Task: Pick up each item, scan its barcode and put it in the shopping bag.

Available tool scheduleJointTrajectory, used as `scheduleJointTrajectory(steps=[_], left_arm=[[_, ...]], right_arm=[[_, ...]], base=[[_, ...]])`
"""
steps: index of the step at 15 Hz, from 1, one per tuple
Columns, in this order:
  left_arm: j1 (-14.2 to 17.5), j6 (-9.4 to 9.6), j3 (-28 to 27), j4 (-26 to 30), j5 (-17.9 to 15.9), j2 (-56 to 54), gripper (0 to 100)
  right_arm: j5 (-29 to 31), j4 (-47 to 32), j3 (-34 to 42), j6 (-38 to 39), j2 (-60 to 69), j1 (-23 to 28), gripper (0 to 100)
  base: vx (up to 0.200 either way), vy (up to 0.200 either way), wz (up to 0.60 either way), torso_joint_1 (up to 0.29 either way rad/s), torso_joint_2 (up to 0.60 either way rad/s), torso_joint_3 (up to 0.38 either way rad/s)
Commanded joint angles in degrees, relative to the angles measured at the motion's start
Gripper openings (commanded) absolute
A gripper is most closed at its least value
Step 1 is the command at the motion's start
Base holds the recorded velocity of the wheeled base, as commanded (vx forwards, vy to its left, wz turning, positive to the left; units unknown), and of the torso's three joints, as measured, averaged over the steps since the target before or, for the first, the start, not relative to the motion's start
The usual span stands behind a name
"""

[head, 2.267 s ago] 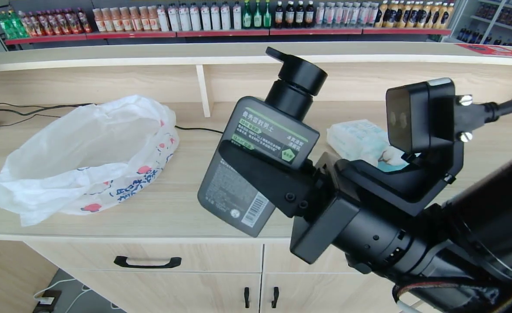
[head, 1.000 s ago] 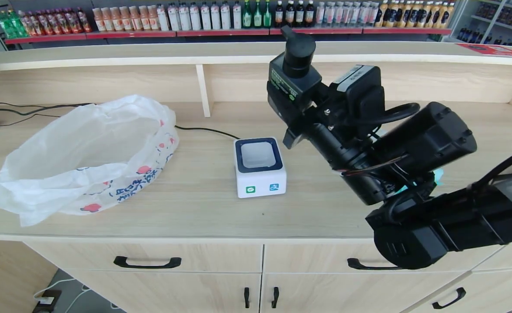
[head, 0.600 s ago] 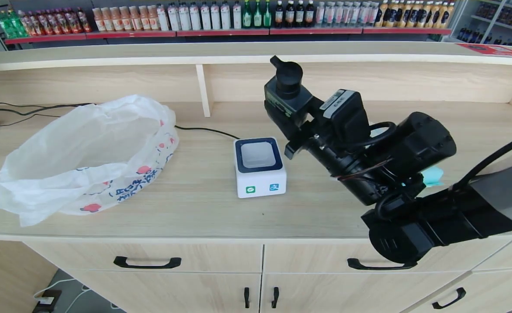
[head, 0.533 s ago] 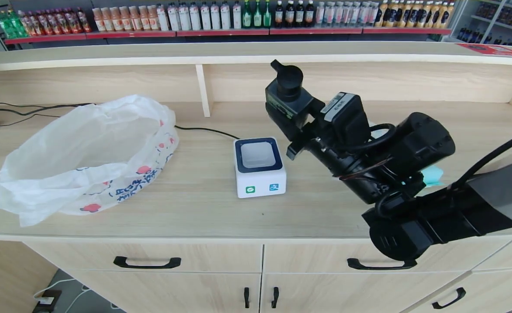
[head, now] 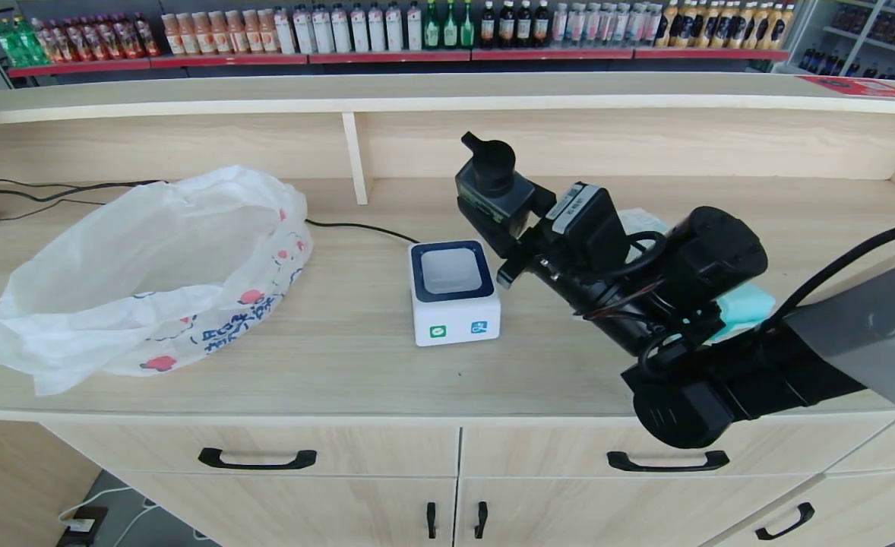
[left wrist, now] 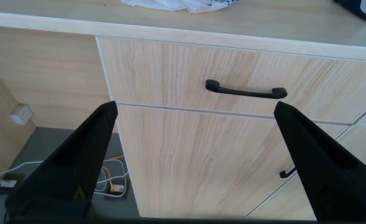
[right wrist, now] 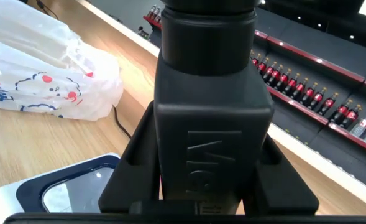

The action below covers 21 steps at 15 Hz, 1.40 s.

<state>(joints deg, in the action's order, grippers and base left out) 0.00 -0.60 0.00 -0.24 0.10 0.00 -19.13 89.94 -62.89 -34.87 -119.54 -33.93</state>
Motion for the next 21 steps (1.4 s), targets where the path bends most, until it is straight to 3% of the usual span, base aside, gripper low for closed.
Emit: scheduleJointTrajectory(steps=[1,10,16,21], left_arm=[[0.0,-0.02,0.0,0.0,0.1,0.0,100],[0.0,0.69,0.0,0.2,-0.1,0.0,100],[0.0,0.42,0.0,0.2,0.0,0.0,100],[0.0,0.51,0.0,0.2,0.0,0.0,100]], right_arm=[[0.1,0.1,0.0,0.3,0.3,-0.5,0],[0.1,0.1,1.2,1.1,2.8,-0.1,0],[0.0,0.1,8.6,0.9,7.1,2.8,0],[-0.1,0.1,8.4,2.2,7.3,4.0,0]], base=[[0.0,0.0,0.0,0.0,0.0,0.0],[0.0,0.0,0.0,0.0,0.0,0.0],[-0.2,0.2,0.0,0.001,0.0,0.001],[0.0,0.2,0.0,-0.003,0.0,0.004]])
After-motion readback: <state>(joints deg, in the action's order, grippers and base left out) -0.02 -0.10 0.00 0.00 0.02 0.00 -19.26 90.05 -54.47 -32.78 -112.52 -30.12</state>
